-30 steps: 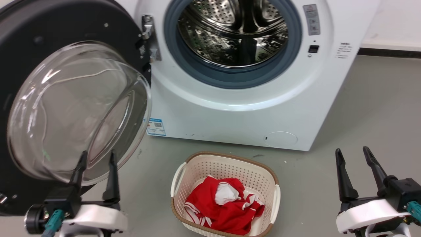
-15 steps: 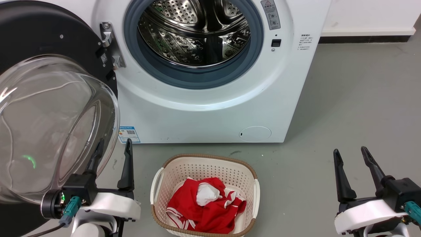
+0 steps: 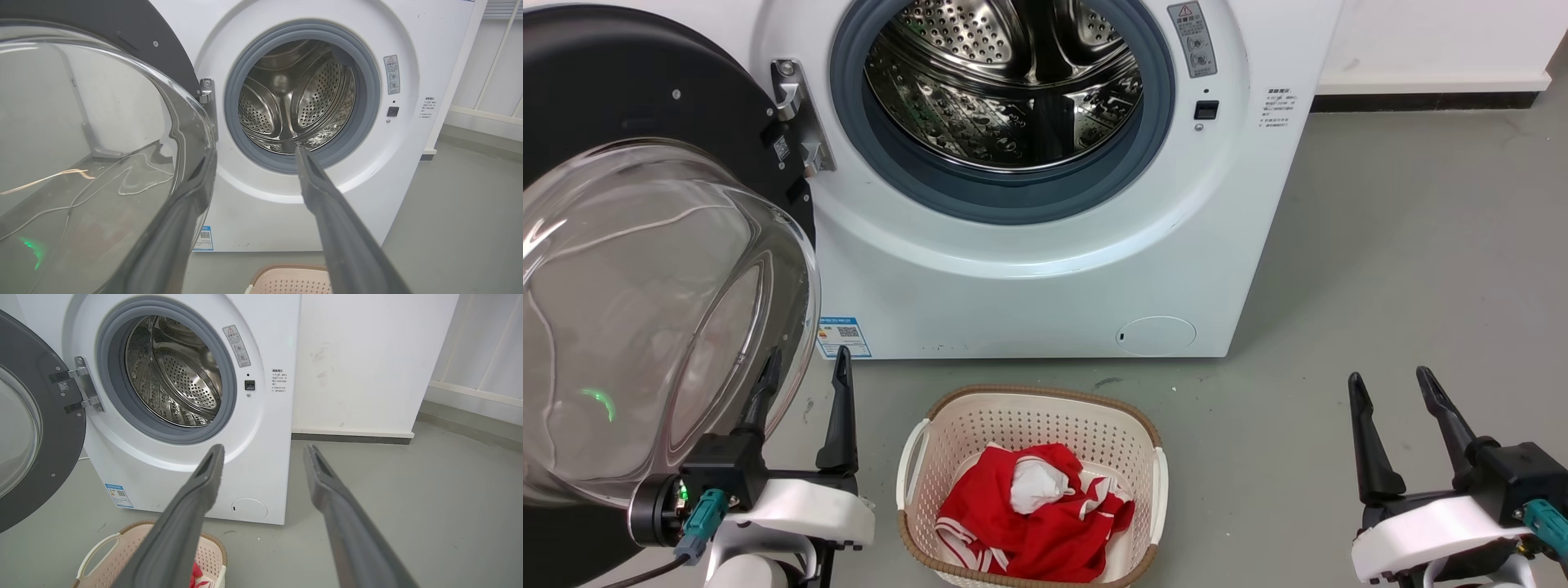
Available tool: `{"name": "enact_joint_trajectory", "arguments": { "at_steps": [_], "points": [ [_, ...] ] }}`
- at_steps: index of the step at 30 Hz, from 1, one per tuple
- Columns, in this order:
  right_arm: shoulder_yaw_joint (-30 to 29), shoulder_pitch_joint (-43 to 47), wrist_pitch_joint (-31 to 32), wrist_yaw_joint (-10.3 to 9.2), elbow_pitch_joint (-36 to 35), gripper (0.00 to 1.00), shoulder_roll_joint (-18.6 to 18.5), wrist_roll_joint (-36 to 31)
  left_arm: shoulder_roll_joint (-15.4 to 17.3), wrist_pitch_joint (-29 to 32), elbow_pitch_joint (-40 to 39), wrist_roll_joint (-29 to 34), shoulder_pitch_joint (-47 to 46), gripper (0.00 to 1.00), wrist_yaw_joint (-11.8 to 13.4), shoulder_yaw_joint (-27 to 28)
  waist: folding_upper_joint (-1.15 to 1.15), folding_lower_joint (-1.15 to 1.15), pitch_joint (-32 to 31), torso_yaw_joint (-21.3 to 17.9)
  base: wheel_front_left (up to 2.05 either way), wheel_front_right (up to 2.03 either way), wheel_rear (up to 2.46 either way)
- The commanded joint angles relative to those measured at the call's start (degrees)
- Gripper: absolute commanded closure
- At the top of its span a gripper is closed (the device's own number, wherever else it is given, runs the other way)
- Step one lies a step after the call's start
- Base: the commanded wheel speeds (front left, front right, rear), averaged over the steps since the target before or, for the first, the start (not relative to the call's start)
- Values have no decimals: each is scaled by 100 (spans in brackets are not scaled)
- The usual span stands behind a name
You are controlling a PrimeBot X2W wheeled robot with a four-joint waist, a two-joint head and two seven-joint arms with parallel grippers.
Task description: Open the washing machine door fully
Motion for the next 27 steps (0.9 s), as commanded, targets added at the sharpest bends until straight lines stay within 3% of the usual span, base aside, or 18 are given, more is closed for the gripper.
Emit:
{"name": "enact_joint_trajectory", "arguments": {
  "at_steps": [1,10,11,14,27],
  "points": [
    [5,-24,-12,-4,15,0,6,-14,-15,-38,-18,50,-35,0,3,25,0,0,-5,2,0,0,0],
    [15,-33,-3,-4,37,0,6,-17,-91,-40,-25,103,16,0,-91,98,0,0,-31,-13,0,0,0],
    [12,-4,-1,0,34,100,1,3,-78,1,-10,84,4,100,-91,91,0,0,-32,-13,0,0,0],
    [14,58,5,1,197,100,3,23,-110,30,153,65,114,100,-94,71,0,0,-33,-13,0,0,0],
    [-24,-95,238,0,391,100,-17,1606,-223,414,250,-1321,55,100,-237,280,0,0,-38,-9,0,0,0]
  ]
}}
